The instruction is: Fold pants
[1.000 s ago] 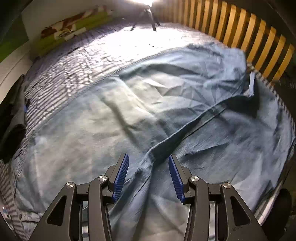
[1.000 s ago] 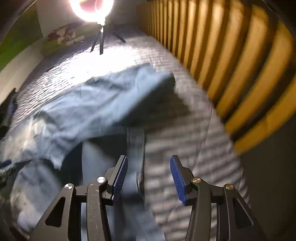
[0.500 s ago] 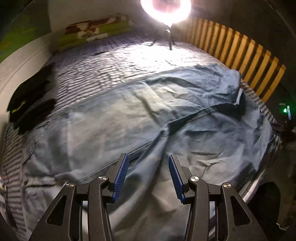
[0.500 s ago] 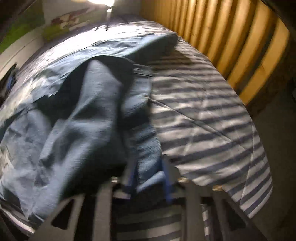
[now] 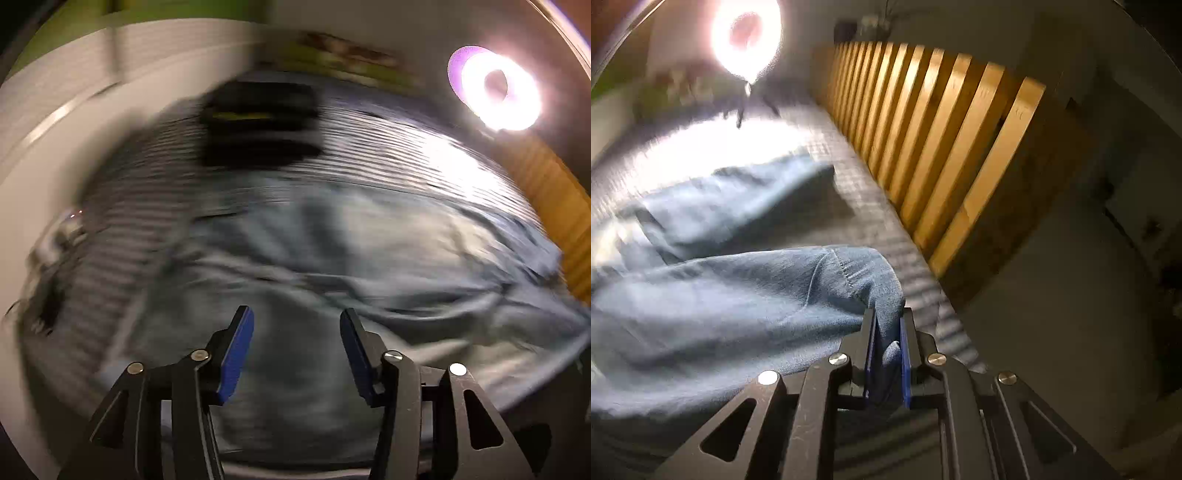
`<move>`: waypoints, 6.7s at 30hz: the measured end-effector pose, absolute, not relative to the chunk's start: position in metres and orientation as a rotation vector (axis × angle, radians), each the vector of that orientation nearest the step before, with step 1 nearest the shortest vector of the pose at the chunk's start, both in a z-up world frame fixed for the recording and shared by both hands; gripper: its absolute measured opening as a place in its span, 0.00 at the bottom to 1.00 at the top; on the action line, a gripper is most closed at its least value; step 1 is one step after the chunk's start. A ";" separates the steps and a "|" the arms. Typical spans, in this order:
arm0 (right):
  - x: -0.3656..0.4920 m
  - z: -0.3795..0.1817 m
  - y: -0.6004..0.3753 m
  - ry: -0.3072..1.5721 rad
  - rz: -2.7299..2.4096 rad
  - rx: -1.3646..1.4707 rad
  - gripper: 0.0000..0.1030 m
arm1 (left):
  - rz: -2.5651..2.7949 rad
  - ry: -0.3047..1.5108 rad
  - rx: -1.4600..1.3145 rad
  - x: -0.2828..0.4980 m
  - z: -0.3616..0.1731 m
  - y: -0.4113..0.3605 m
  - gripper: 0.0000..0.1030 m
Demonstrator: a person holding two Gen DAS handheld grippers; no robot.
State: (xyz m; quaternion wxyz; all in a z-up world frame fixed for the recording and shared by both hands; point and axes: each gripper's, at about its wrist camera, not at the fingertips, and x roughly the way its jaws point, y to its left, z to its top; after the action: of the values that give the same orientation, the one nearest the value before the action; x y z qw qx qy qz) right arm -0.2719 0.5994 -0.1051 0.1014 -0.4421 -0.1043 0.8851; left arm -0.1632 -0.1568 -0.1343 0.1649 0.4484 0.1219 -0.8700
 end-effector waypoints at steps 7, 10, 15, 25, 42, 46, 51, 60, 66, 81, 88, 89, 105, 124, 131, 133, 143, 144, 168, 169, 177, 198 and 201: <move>-0.266 -0.121 0.568 -0.479 2.560 -1.310 0.20 | -2.252 0.477 1.201 -0.100 -0.163 -0.261 0.64; -0.258 -0.104 0.563 -0.429 2.606 -1.299 0.22 | -2.186 0.564 1.234 -0.088 -0.187 -0.296 0.69; -0.248 -0.079 0.532 -0.366 2.734 -1.309 0.32 | -2.094 0.686 1.276 -0.073 -0.227 -0.329 0.70; -0.196 -0.101 0.365 -0.525 3.089 -1.663 0.35 | -2.166 0.884 1.273 -0.070 -0.252 -0.321 0.52; -0.099 -0.199 0.164 -1.384 3.179 -1.848 0.42 | -2.335 0.888 1.076 -0.080 -0.161 -0.306 0.04; -0.086 -0.194 0.157 -1.493 3.197 -1.803 0.42 | -2.378 0.867 1.061 -0.092 -0.138 -0.301 0.04; -0.074 -0.182 0.155 -1.533 3.275 -1.791 0.44 | -2.422 0.811 1.042 -0.102 -0.112 -0.295 0.04; -0.070 -0.198 0.148 -1.676 3.144 -1.742 0.03 | -2.377 0.710 1.092 -0.066 -0.126 -0.302 0.04; -0.054 -0.179 0.165 -1.802 3.128 -1.988 0.20 | -2.146 0.654 1.334 -0.059 -0.190 -0.317 0.23; -0.238 -0.117 0.224 -0.509 3.374 -2.024 0.35 | -2.627 0.244 1.472 -0.238 -0.140 -0.144 0.24; -0.278 -0.164 0.172 -0.734 3.272 -2.308 0.35 | -2.549 0.137 1.791 -0.302 -0.209 -0.090 0.24; -0.278 -0.172 0.163 -0.801 3.248 -2.351 0.36 | -2.532 0.137 1.816 -0.306 -0.218 -0.090 0.24; -0.225 -0.189 0.178 -1.028 3.243 -2.402 0.01 | -2.561 0.231 1.713 -0.283 -0.227 -0.103 0.11; -0.279 -0.164 0.152 -0.639 3.293 -2.257 0.29 | -2.408 0.236 1.631 -0.224 -0.240 -0.181 0.14; -0.273 -0.182 0.154 -0.712 3.222 -2.232 0.31 | -2.286 0.506 1.444 -0.173 -0.224 -0.269 0.17; -0.266 -0.163 0.180 -0.601 3.289 -2.142 0.31 | -2.291 0.519 1.383 -0.154 -0.210 -0.280 0.24; -0.203 -0.129 0.347 -0.172 3.179 -1.674 0.32 | -2.300 0.746 1.220 -0.061 -0.193 -0.287 0.38; -0.197 -0.129 0.364 -0.141 3.144 -1.657 0.32 | -2.297 0.758 1.221 -0.053 -0.194 -0.284 0.38; -0.179 -0.178 0.614 0.774 2.616 -1.537 0.34 | -2.253 0.973 1.233 -0.037 -0.219 -0.281 0.57; -0.181 -0.180 0.620 0.788 2.590 -1.529 0.34 | -2.249 0.967 1.238 -0.038 -0.219 -0.281 0.57; -0.201 -0.200 0.648 0.867 2.445 -1.582 0.35 | -2.227 0.971 1.268 -0.048 -0.230 -0.285 0.57; -0.213 -0.143 0.612 0.730 2.667 -1.460 0.01 | -2.216 1.001 1.220 -0.025 -0.214 -0.306 0.64; -0.215 -0.146 0.609 0.725 2.662 -1.482 0.01 | -2.225 1.001 1.233 -0.025 -0.222 -0.301 0.67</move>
State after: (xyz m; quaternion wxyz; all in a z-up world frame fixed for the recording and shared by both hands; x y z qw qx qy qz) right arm -0.2146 0.6090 -0.1460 0.0048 -0.4733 0.2315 0.8499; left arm -0.0252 -0.3010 -0.2221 0.2024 0.4418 0.3586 -0.7970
